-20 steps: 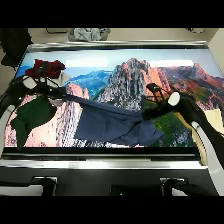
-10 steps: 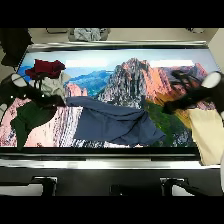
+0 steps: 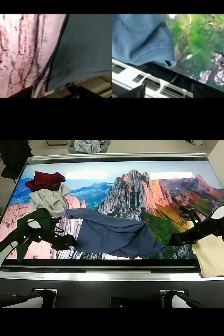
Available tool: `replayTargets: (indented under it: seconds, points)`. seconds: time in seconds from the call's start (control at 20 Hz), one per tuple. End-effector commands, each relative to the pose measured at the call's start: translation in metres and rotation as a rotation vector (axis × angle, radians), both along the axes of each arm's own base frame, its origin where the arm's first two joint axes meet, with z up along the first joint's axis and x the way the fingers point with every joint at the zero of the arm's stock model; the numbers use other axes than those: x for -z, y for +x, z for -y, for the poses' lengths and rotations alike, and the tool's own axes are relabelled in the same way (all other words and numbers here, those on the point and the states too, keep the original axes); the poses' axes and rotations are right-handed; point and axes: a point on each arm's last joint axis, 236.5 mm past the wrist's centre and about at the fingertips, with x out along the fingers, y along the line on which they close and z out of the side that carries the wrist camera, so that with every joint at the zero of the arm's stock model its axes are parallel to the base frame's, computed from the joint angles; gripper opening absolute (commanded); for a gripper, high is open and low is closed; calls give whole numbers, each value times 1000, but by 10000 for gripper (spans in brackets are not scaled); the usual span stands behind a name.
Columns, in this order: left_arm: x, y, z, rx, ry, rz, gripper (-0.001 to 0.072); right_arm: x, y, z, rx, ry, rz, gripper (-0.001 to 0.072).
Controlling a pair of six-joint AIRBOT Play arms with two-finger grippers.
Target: Fold the shirts.
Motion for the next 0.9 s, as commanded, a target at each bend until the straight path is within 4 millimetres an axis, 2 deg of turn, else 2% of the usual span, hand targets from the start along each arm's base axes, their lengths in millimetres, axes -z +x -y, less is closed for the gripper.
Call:
replayTargets:
  seconds: [0.0, 0.05, 0.1, 0.15, 0.2, 0.25, 0.35, 0.4, 0.55, 0.7, 0.85]
  points:
    - [14, 0, 12, -5, 19, 33, 672, 4, -2, -2, 5, 10, 4, 667]
    - [17, 3, 16, -17, 29, 38, 658, 5, -2, -2, 6, 10, 2, 667]
    - [20, 6, 18, -30, 38, 43, 558, 7, -5, -3, 6, 13, -7, 669]
    - [22, 9, 21, -39, 46, 55, 400, 12, -10, -4, 6, 19, -24, 672]
    - [23, 14, 22, -40, 52, 77, 193, 18, -16, -7, 7, 27, -46, 675]
    - [23, 17, 23, -43, 57, 91, 18, 26, -25, -10, 7, 36, -72, 683]
    - [23, 18, 22, -45, 58, 95, 23, 41, -36, -20, -3, 75, -92, 683]
    - [22, 18, 22, -42, 58, 99, 23, 45, -35, -32, 6, 123, -81, 684]
    - [19, 19, 22, -42, 56, 106, 23, 39, -22, -68, 59, 289, -22, 684]
    - [17, 19, 22, -42, 55, 111, 23, 48, -31, -74, 81, 310, -47, 684]
    - [16, 18, 23, -38, 53, 108, 23, 64, -47, -93, 135, 380, -85, 684]
